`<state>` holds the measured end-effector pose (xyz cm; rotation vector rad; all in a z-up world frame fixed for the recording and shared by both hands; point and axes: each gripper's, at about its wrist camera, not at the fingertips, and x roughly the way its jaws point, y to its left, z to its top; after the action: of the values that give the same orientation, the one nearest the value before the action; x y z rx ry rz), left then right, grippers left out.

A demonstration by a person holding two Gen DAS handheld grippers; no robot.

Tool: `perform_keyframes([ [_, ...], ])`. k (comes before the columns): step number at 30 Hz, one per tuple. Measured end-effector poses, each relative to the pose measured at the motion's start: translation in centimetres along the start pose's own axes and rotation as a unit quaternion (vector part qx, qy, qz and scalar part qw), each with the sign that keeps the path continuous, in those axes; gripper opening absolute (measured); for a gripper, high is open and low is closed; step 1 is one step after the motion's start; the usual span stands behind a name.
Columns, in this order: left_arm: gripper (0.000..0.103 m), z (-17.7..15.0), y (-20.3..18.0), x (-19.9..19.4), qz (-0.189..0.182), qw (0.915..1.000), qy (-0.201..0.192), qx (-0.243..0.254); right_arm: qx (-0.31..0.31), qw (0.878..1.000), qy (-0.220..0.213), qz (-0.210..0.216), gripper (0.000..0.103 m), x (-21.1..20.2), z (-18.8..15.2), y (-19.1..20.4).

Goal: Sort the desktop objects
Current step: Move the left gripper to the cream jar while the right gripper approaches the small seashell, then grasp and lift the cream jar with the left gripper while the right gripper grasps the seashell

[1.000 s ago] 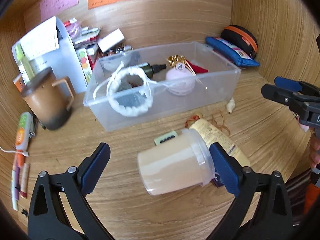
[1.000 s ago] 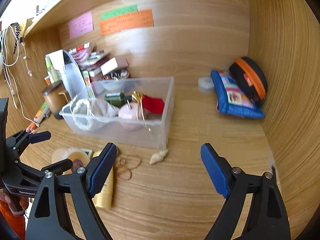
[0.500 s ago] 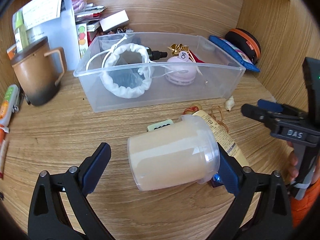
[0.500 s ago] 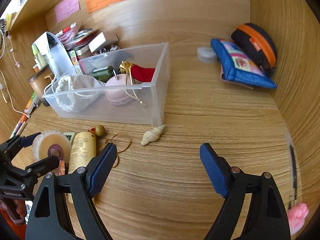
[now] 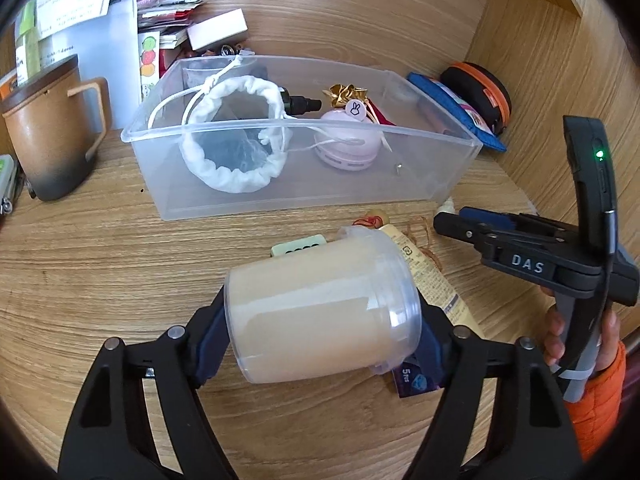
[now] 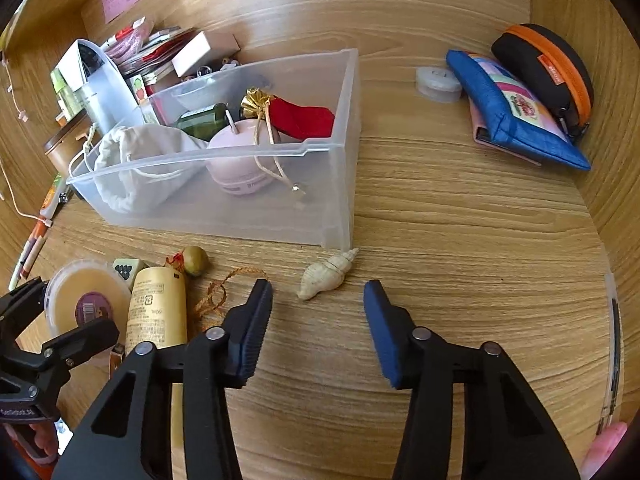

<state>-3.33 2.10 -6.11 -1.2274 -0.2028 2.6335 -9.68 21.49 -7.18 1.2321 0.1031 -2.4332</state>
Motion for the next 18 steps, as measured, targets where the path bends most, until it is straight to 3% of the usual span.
perform_keyframes([
  [10, 0.074, 0.29, 0.56, 0.12, -0.016, 0.9992, -0.008, -0.035, -0.014, 1.000, -0.005, -0.024, 0.030, 0.84, 0.88, 0.30],
  [18, 0.068, 0.22, 0.60, -0.55, -0.003, 0.9991, -0.025, -0.034, -0.008, 1.000, -0.008, -0.012, 0.024, 0.60, 0.92, -0.33],
])
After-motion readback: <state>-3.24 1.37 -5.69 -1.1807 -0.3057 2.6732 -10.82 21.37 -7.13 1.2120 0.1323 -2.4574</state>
